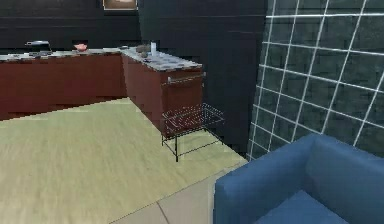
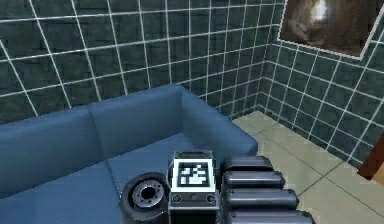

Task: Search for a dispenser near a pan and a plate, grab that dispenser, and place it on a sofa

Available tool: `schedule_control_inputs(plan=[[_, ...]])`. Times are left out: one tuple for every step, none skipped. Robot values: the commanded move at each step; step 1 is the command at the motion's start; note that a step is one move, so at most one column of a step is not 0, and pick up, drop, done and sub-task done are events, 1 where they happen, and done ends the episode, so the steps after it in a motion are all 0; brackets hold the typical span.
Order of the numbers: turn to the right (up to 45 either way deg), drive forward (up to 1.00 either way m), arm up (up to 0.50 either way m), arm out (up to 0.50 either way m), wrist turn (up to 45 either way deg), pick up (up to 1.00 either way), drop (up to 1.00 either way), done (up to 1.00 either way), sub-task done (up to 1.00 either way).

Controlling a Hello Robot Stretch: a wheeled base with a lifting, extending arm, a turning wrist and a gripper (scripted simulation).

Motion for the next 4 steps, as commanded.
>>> schedule_control_inputs(plan=[[39.0, 0.00, 0.00, 0.00, 0.0, 0.00, 0.00, 0.00, 0.00], [0.0, 0.15, 0.00, 0.00, 0.0, 0.00, 0.00, 0.00, 0.00], [-30.0, 0.00, 0.00, 0.00, 0.0, 0.00, 0.00, 0.00, 0.00], [0.0, 0.00, 0.00, 0.44, 0.0, 0.00, 0.00, 0.00, 0.00]])
